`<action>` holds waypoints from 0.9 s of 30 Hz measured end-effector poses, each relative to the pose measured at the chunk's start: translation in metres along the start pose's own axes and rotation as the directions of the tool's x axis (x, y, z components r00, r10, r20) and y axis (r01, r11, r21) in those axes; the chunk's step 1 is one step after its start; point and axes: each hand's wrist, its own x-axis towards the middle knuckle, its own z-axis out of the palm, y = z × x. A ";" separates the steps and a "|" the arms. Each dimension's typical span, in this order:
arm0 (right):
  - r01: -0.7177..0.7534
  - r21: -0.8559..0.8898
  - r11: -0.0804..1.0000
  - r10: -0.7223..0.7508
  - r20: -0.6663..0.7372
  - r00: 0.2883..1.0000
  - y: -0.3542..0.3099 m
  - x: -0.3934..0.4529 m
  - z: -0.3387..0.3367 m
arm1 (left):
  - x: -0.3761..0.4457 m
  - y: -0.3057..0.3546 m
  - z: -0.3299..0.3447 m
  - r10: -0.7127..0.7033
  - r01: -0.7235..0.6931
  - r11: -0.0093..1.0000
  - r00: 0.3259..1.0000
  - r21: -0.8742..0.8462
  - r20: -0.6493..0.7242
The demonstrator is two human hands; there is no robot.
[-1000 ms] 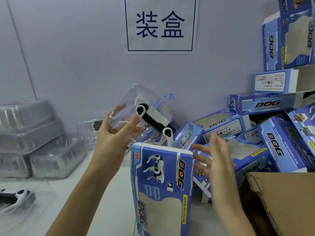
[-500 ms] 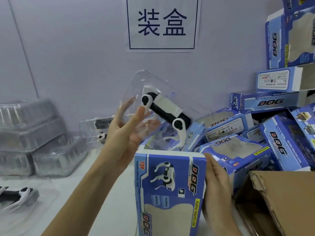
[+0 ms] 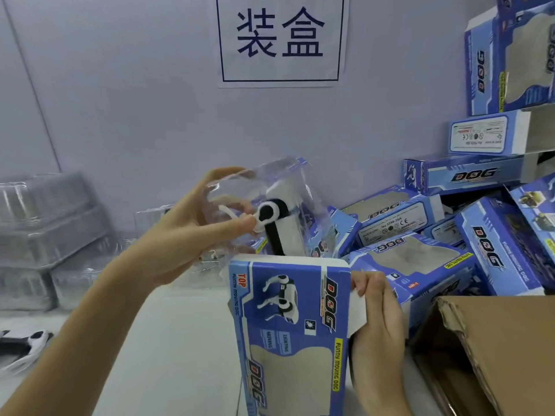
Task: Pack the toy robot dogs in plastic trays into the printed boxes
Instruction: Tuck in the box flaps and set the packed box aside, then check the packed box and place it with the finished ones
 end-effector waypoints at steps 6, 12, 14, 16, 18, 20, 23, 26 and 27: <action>-0.061 -0.001 0.998 0.061 -0.001 0.998 0.001 0.001 0.000 | -0.001 0.003 0.015 -0.063 0.021 0.980 0.977 0.199 0.204; -0.134 -0.023 0.991 0.135 0.016 0.991 -0.004 0.002 -0.003 | -0.019 -0.016 0.032 -0.115 0.108 0.992 0.989 0.072 0.098; -0.122 -0.023 0.992 0.123 0.015 0.992 -0.005 0.003 0.000 | -0.026 -0.021 0.037 -0.107 0.111 0.993 0.989 -0.042 0.101; -0.117 -0.007 0.993 0.117 0.016 0.993 -0.004 0.003 0.000 | -0.033 -0.027 0.046 -0.126 0.135 0.987 0.988 -0.090 0.092; -0.122 0.003 0.992 0.122 0.021 0.992 -0.002 0.004 -0.002 | -0.040 -0.038 0.056 -0.149 0.150 0.987 0.989 -0.056 0.024; -0.118 0.009 0.993 0.118 0.029 0.993 -0.002 0.004 -0.003 | -0.052 -0.050 0.068 -0.166 0.161 0.985 0.982 -0.058 -0.088; -0.104 0.004 0.995 0.104 0.027 0.994 0.000 0.005 -0.004 | -0.066 -0.071 0.073 -0.051 0.056 0.998 0.980 0.016 -0.194; -0.106 -0.001 0.994 0.106 0.032 0.994 0.000 0.006 -0.003 | -0.070 -0.079 0.064 0.048 -0.018 0.988 0.979 0.154 -0.198; -0.112 0.008 0.994 0.112 0.039 0.993 -0.001 0.007 -0.003 | -0.071 -0.081 0.061 0.051 -0.014 0.979 0.983 0.203 -0.178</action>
